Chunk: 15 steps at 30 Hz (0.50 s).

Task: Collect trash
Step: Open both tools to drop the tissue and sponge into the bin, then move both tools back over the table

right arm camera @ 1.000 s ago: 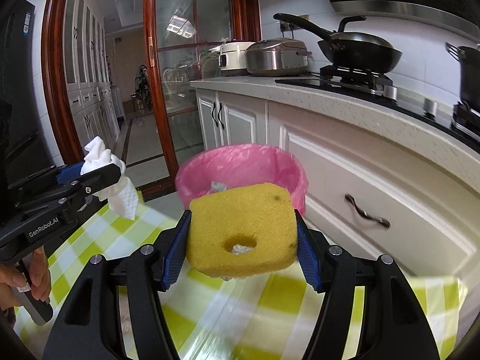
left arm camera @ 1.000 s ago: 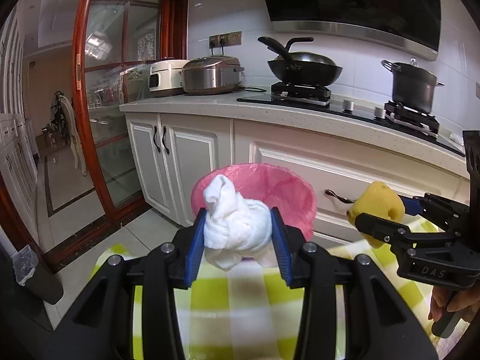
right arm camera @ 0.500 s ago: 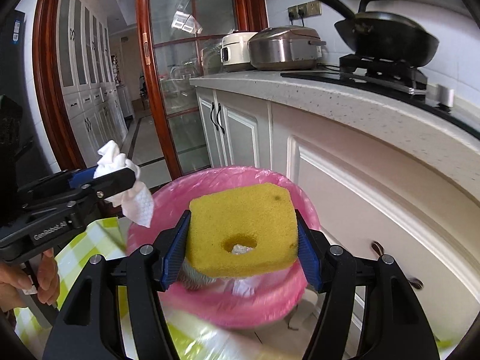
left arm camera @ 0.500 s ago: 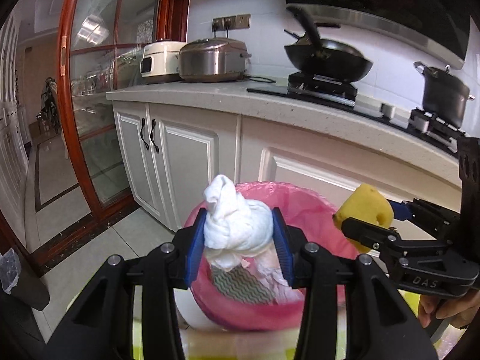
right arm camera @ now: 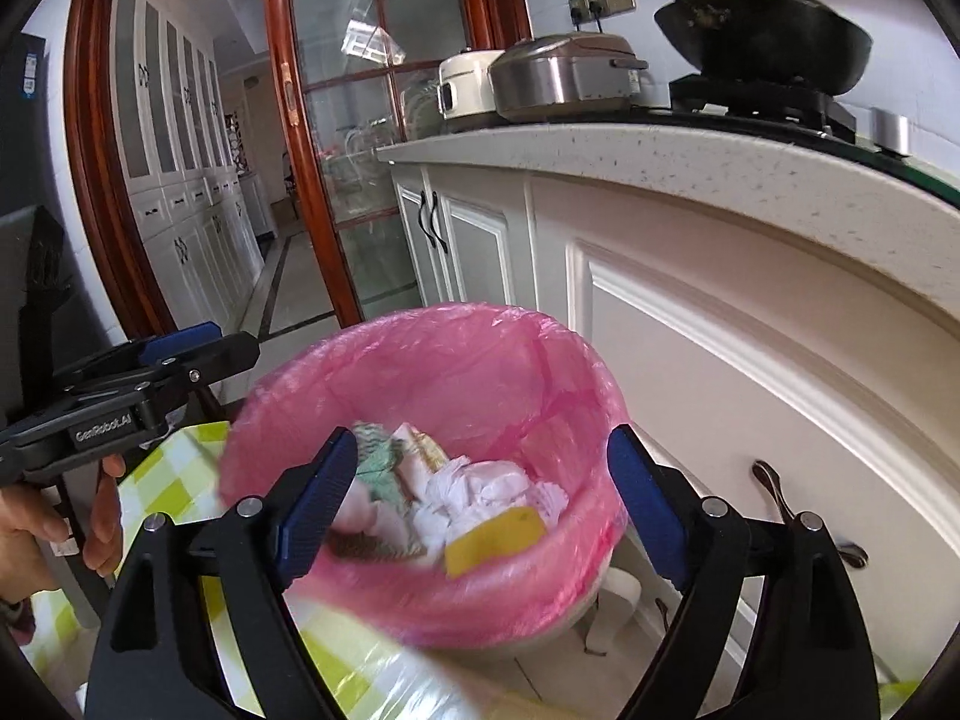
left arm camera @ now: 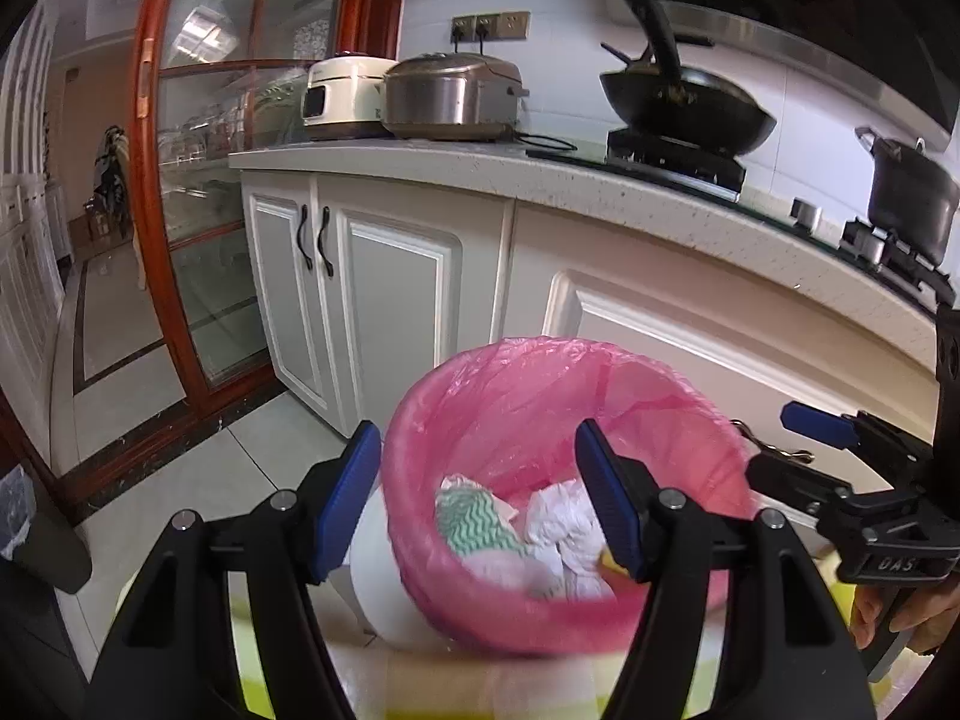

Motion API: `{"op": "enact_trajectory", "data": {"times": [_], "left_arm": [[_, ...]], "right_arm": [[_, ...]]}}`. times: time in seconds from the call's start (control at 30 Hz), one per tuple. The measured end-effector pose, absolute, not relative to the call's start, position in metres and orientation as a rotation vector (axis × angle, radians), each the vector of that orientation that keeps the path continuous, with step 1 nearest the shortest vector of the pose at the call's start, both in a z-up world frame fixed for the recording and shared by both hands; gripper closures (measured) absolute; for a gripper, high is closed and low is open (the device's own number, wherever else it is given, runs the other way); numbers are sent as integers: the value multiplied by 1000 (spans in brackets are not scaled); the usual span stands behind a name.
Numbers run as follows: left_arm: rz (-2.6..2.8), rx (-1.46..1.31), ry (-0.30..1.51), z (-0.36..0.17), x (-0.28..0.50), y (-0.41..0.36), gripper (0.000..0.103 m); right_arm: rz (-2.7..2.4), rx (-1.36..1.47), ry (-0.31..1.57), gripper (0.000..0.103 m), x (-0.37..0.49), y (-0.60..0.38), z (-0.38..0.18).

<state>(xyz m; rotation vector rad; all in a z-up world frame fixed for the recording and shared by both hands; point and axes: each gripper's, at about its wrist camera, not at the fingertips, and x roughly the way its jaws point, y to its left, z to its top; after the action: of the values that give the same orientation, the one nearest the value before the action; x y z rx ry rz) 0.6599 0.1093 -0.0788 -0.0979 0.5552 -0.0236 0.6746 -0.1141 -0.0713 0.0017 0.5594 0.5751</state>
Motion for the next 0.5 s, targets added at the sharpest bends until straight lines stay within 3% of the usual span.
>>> {"op": "enact_trajectory", "data": {"times": [0.13,0.2,0.33,0.5], "left_arm": [[1,-77,515,-66,608,106,18],[14,-67,503,-62,580,102,14],[47,-51,490,-55,520,89,7],[70,-29,483,-58,450,72,6]], "right_arm": [[553,11,555,22,629,-127,-59],[529,22,557,22,602,-133,-56],[469,28,569,22,545,-145,-59],[387,43,599,22,486,-159,-73]]}}
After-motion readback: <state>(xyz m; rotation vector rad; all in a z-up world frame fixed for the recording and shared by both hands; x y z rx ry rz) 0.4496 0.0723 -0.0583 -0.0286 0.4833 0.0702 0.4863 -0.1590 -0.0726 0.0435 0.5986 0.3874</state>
